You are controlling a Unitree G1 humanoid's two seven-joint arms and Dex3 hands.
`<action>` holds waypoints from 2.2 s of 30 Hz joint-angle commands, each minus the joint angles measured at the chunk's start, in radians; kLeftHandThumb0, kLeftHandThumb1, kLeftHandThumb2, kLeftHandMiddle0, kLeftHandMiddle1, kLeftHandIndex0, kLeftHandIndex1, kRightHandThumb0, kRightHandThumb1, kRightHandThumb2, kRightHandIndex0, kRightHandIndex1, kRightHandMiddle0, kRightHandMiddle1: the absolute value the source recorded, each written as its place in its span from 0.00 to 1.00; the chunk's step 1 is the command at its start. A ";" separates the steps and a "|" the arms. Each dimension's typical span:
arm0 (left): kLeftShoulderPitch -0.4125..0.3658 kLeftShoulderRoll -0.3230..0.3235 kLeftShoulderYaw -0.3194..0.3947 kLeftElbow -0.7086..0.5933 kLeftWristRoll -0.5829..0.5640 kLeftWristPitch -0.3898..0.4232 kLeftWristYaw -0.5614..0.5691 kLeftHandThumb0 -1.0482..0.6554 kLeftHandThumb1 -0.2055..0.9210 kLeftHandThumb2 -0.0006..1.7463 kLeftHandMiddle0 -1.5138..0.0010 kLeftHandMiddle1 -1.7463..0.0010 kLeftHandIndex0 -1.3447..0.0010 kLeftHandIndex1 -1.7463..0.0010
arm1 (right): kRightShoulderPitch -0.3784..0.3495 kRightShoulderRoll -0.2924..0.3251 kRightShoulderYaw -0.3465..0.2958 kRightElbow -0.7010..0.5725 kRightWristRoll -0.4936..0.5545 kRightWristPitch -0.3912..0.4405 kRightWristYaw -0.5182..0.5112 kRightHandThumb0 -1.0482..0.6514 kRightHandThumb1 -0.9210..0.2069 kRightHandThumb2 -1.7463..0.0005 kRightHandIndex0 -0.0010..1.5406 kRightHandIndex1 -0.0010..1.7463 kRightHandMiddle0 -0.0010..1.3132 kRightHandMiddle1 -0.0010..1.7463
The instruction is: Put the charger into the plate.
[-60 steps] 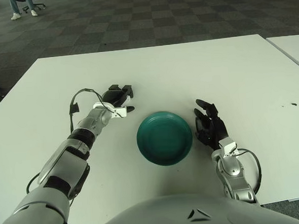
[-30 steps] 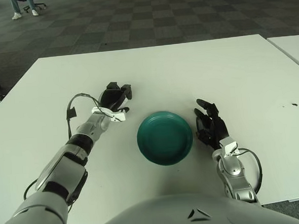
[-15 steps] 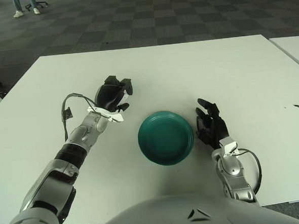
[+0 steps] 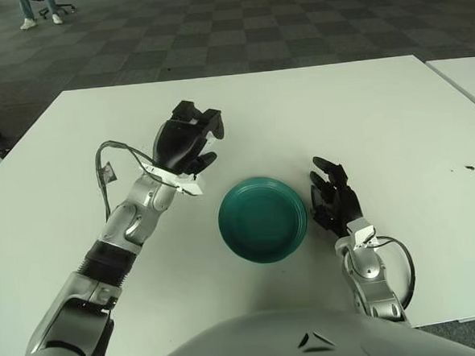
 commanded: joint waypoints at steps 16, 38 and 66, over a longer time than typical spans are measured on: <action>0.149 -0.132 -0.060 -0.362 -0.066 0.044 -0.288 0.34 0.45 0.76 0.24 0.00 0.54 0.00 | 0.012 0.011 0.005 0.117 -0.015 -0.021 -0.029 0.27 0.00 0.59 0.29 0.01 0.00 0.43; 0.232 -0.172 -0.156 -0.515 -0.152 0.039 -0.555 0.34 0.47 0.75 0.27 0.00 0.55 0.00 | 0.013 0.022 0.011 0.102 -0.009 0.007 -0.031 0.21 0.00 0.60 0.33 0.02 0.00 0.45; 0.267 -0.205 -0.209 -0.464 -0.118 0.027 -0.594 0.34 0.48 0.74 0.37 0.00 0.56 0.00 | 0.041 0.023 0.028 0.003 0.001 0.047 0.000 0.15 0.00 0.60 0.27 0.00 0.00 0.43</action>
